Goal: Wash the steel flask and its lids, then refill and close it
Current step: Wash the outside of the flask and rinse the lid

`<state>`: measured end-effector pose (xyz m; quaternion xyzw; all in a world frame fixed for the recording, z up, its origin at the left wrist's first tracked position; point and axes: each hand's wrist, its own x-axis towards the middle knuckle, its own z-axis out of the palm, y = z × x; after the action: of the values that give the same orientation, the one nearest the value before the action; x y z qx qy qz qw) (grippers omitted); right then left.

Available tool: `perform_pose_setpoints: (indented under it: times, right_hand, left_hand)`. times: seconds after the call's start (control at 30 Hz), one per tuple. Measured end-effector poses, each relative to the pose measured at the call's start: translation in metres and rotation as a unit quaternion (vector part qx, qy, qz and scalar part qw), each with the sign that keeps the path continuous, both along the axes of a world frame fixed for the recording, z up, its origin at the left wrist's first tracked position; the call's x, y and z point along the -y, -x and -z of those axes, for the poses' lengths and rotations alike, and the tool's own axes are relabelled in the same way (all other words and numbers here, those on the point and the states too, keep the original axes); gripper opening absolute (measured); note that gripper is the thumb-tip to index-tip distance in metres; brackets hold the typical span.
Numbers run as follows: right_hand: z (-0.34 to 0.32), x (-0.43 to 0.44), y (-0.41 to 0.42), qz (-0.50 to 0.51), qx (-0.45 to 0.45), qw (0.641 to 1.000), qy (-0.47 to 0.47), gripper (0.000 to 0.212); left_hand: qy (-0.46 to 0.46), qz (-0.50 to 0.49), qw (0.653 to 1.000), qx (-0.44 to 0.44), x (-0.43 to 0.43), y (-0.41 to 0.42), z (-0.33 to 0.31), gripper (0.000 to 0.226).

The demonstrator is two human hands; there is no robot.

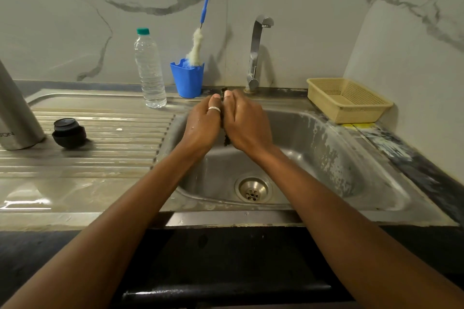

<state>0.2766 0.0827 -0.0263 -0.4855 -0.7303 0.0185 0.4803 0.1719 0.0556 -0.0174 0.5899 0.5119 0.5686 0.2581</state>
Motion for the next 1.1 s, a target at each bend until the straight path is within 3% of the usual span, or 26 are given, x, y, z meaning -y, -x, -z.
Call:
perform_pose_setpoints:
  times: [0.1, 0.2, 0.27, 0.33, 0.37, 0.43, 0.5, 0.57, 0.67, 0.73, 0.8, 0.83, 0.87, 0.9, 0.97, 1.03, 1.1]
  right_hand:
    - [0.002, -0.003, -0.006, 0.023, 0.094, 0.991, -0.089, 0.04]
    - [-0.002, -0.002, -0.006, 0.025, 0.09, 0.992, -0.087, 0.036]
    - [-0.01, -0.008, -0.007, -0.009, -0.014, 0.994, 0.107, 0.039]
    - [-0.015, -0.009, -0.013, -0.042, -0.109, 0.942, 0.313, 0.048]
    - [-0.015, -0.008, -0.017, -0.044, -0.107, 0.931, 0.345, 0.05]
    - [-0.012, -0.004, -0.019, 0.003, -0.034, 0.959, 0.281, 0.05]
    - [-0.004, -0.002, -0.017, 0.057, 0.05, 0.99, 0.12, 0.046]
    - [0.0, -0.004, -0.015, 0.063, 0.101, 0.993, 0.013, 0.042]
    - [-0.004, -0.005, -0.011, 0.052, 0.118, 0.992, -0.012, 0.042]
    - [-0.014, -0.004, -0.008, 0.021, 0.028, 0.988, 0.152, 0.045]
    - [-0.024, -0.006, -0.013, -0.047, -0.102, 0.924, 0.366, 0.05]
    - [-0.027, -0.005, -0.015, -0.063, -0.119, 0.903, 0.409, 0.052]
    - [-0.028, -0.003, -0.016, -0.052, -0.1, 0.906, 0.408, 0.055]
    - [-0.026, -0.001, -0.016, -0.016, -0.051, 0.93, 0.364, 0.056]
    - [-0.016, 0.004, -0.013, 0.071, 0.072, 0.978, 0.183, 0.054]
    - [-0.008, 0.009, -0.011, 0.089, 0.148, 0.985, 0.026, 0.047]
    - [-0.003, 0.006, -0.009, 0.072, 0.158, 0.984, -0.027, 0.043]
  left_hand:
    - [0.089, 0.08, 0.984, 0.132, 0.006, -0.002, -0.009, 0.036]
    - [0.098, 0.136, 0.981, 0.098, 0.01, 0.007, -0.01, 0.034]
    - [0.078, 0.165, 0.983, -0.005, 0.013, 0.015, -0.008, 0.033]
    - [0.078, 0.178, 0.979, -0.068, 0.01, 0.018, -0.003, 0.032]
    - [0.081, 0.181, 0.977, -0.082, 0.008, 0.018, 0.0, 0.032]
    - [0.089, 0.187, 0.974, -0.09, 0.003, 0.015, 0.006, 0.034]
    - [0.088, 0.189, 0.977, -0.052, -0.001, 0.014, 0.008, 0.035]
    - [0.079, 0.185, 0.98, -0.003, -0.003, 0.013, 0.007, 0.036]
    - [0.067, 0.193, 0.979, 0.02, -0.003, 0.017, 0.004, 0.038]
    - [0.065, 0.198, 0.978, -0.011, -0.002, 0.023, 0.005, 0.037]
    - [0.066, 0.199, 0.977, -0.035, -0.001, 0.025, 0.006, 0.036]
    - [0.067, 0.2, 0.977, -0.032, -0.001, 0.025, 0.007, 0.036]
    - [0.068, 0.201, 0.977, -0.027, -0.002, 0.023, 0.008, 0.036]
    - [0.07, 0.201, 0.977, -0.021, -0.003, 0.021, 0.008, 0.036]
    - [0.078, 0.214, 0.974, 0.011, -0.006, 0.017, 0.008, 0.036]
    - [0.092, 0.217, 0.97, 0.06, -0.009, 0.016, 0.008, 0.034]
    - [0.092, 0.216, 0.969, 0.074, -0.009, 0.019, 0.006, 0.034]
